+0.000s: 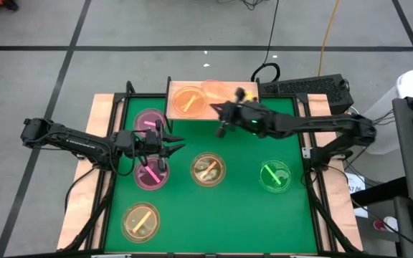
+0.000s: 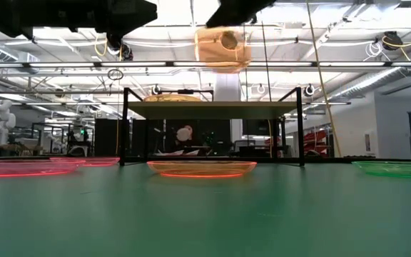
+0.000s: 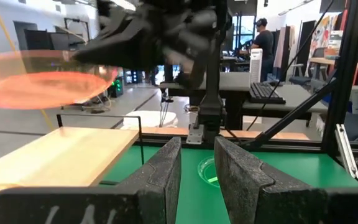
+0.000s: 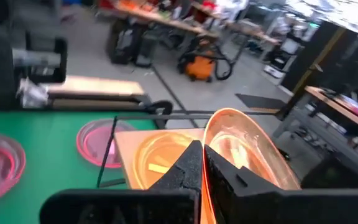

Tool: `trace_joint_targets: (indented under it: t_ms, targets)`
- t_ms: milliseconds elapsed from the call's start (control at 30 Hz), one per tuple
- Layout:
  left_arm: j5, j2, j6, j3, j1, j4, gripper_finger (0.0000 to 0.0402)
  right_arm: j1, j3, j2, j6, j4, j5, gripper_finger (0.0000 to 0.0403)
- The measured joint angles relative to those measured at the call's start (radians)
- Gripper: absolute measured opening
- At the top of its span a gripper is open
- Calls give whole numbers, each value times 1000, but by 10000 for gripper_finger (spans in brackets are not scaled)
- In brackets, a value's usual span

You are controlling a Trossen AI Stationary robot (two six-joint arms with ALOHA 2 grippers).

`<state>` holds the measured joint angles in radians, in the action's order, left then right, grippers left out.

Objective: Place and stack plates onto a shelf
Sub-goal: Stack the top orange plate on the orange plate on the shelf

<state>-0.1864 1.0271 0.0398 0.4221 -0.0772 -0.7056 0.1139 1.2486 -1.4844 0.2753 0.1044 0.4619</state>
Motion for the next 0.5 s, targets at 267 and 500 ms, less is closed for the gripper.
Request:
trace_joint_targets:
  t_ms: [267,500]
  targets:
    - [-10,0,6,0,0,-1,104,78,56,-215,62,122,-131,0]
    - [-15,0,10,0,0,-1,104,116,56,-315,57,288,-180,0]
